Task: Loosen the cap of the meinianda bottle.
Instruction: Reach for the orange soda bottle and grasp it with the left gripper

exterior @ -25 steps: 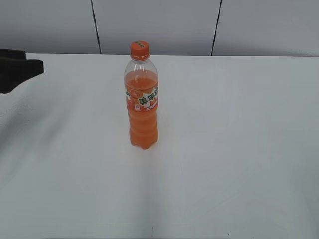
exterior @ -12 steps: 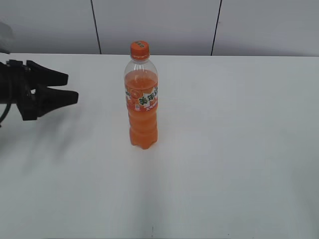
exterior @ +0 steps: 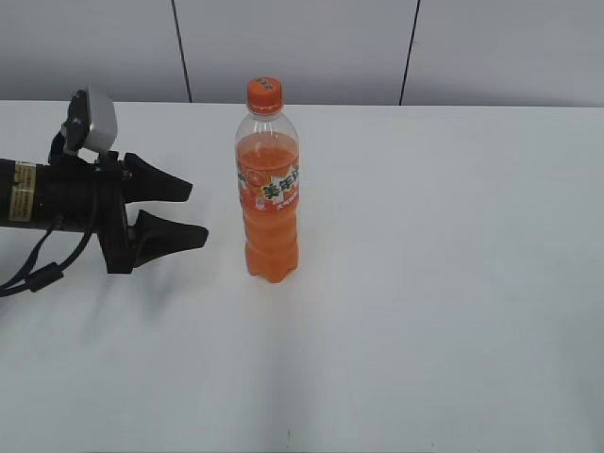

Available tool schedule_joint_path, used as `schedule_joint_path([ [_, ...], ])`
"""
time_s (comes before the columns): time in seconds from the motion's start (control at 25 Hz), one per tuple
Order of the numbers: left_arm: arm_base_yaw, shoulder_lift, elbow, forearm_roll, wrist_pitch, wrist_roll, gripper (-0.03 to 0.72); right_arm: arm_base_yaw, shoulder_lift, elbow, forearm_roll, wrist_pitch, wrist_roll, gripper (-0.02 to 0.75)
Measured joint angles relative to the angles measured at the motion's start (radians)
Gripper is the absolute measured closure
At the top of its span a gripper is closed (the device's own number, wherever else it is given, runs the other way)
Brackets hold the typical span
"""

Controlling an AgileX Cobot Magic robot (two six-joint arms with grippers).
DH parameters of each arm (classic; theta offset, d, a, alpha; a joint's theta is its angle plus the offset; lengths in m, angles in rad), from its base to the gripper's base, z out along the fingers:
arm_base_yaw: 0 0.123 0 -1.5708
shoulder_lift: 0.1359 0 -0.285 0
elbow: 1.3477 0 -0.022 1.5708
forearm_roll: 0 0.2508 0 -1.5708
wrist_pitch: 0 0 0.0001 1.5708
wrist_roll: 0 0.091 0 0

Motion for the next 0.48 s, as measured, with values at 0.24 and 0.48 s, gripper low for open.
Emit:
schedule_joint_path([
  [0.24,-0.045,0.055,-0.056,-0.036,0.004,0.011,0.142,0.000,0.000,0.000,0.000,0.000,0.000,0.146],
  [0.48,-0.099,0.114,-0.133,-0.043,0.004,0.014,0.128,0.000,0.000,0.000,0.000,0.000,0.000,0.146],
])
